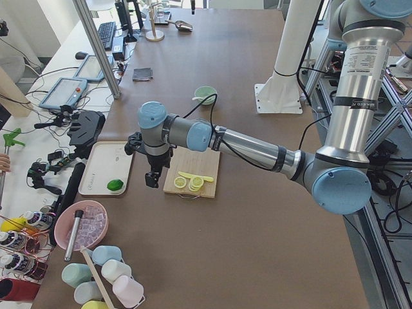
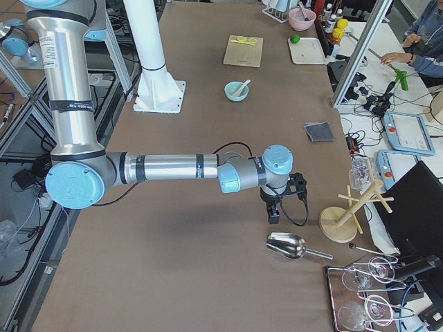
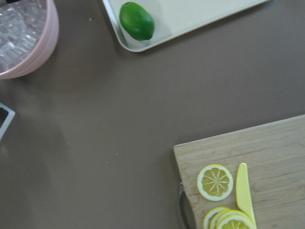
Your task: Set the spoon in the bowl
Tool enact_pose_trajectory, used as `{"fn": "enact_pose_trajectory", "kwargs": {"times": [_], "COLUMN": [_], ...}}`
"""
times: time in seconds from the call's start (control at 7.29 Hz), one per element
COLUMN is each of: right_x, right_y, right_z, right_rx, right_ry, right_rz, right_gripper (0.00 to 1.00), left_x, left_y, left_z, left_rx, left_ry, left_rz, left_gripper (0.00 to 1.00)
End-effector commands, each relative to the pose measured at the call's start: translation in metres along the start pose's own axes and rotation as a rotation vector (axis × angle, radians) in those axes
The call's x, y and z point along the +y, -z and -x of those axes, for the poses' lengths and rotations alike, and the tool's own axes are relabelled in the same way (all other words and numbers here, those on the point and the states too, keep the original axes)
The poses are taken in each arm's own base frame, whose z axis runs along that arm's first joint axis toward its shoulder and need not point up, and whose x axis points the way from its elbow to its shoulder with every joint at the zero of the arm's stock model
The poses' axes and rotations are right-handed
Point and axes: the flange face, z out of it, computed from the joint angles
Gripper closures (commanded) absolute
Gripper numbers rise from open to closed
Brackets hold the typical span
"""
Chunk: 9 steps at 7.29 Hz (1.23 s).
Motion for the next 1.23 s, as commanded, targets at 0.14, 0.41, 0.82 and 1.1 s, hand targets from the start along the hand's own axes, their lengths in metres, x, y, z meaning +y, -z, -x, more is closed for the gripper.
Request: {"fn": "enact_pose_trajectory", "kwargs": {"times": [0.14, 0.41, 0.82, 1.1], "right_x": [-0.028, -0.028, -0.01, 0.017], "right_y": [0.029, 0.044, 0.052, 0.05], "right_z": [0.003, 0.013, 0.022, 0.021], "right_rx": [0.007, 0.018, 0.022, 0.012], "right_ry": [-0.012, 0.013, 0.017, 0.025], "right_rz": [0.049, 0.017, 0.0, 0.004], "right_gripper": [0.0, 0.0, 0.0, 0.0], "left_x": [0.032, 0.032, 0.03, 0.031], "left_y": [-0.032, -0.03, -0.028, -0.025], "left_z": [0.048, 0.046, 0.044, 0.041], "left_rx": [0.038, 0.039, 0.034, 0.032], "left_ry": [0.073, 0.08, 0.055, 0.037], "left_rz": [0.061, 0.056, 0.033, 0.013], "left_gripper": [0.02, 0.02, 0.02, 0.02]}}
